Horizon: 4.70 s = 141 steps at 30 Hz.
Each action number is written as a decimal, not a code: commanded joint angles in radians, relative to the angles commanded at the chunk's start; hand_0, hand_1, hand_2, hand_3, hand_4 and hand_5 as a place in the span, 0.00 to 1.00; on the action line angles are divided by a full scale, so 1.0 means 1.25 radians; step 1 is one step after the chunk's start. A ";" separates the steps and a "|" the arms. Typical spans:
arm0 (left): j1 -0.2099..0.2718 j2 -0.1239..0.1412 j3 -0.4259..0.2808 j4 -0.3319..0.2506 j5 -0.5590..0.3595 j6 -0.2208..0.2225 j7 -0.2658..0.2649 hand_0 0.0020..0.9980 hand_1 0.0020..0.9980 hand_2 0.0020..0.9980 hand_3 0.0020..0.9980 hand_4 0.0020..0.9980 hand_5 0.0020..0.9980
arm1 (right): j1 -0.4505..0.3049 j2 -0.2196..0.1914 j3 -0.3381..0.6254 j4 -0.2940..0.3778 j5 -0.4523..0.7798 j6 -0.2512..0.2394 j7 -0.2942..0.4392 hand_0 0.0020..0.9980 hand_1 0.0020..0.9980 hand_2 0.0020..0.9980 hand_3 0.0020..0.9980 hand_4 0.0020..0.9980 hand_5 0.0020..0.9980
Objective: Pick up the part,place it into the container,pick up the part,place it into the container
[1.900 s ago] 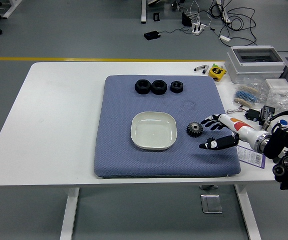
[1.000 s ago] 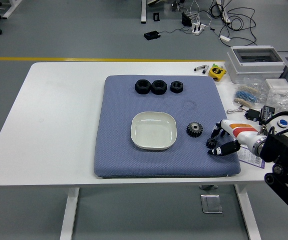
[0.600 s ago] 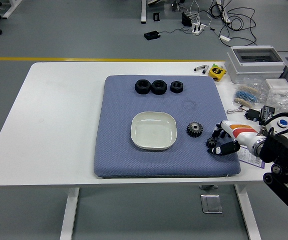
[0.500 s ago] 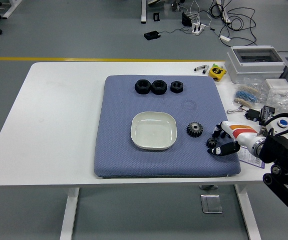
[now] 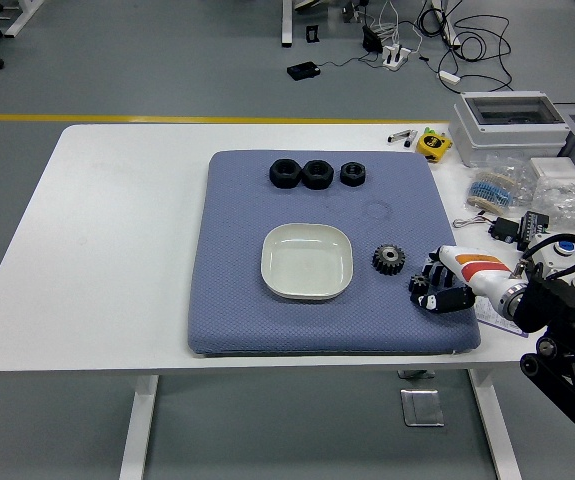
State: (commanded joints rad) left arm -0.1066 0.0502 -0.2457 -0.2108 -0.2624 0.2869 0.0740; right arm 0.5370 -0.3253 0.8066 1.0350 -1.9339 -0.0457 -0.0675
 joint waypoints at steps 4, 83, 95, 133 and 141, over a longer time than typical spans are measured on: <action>0.001 0.000 -0.001 0.000 0.001 0.000 0.000 0.55 0.59 0.73 0.64 0.63 0.61 | -0.001 0.000 0.000 0.001 -0.005 -0.007 0.001 0.01 0.16 0.29 0.44 0.58 0.28; 0.003 0.002 -0.015 0.001 0.031 0.010 0.010 0.53 0.58 0.72 0.63 0.64 0.60 | 0.134 0.070 -0.031 -0.082 -0.095 -0.139 0.005 0.22 0.30 0.58 0.93 1.00 0.41; 0.000 0.000 0.000 0.002 0.005 0.009 0.003 0.52 0.58 0.72 0.63 0.63 0.60 | 0.123 0.057 -0.089 -0.084 -0.105 -0.109 0.005 0.20 0.28 0.54 0.86 1.00 0.41; -0.007 0.000 0.022 -0.001 -0.026 0.011 -0.006 0.52 0.58 0.72 0.63 0.63 0.60 | 0.210 0.124 -0.244 -0.220 -0.072 -0.113 -0.012 0.14 0.22 0.41 0.56 0.82 0.39; -0.010 0.000 0.019 -0.001 -0.020 0.012 -0.004 0.52 0.58 0.72 0.63 0.63 0.60 | 0.215 0.118 -0.256 -0.223 -0.075 -0.101 -0.024 0.04 0.16 0.36 0.50 0.70 0.39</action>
State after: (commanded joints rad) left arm -0.1188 0.0503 -0.2216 -0.2120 -0.2874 0.3017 0.0685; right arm 0.8061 -0.1775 0.4869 0.7567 -2.0273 -0.1716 -0.0970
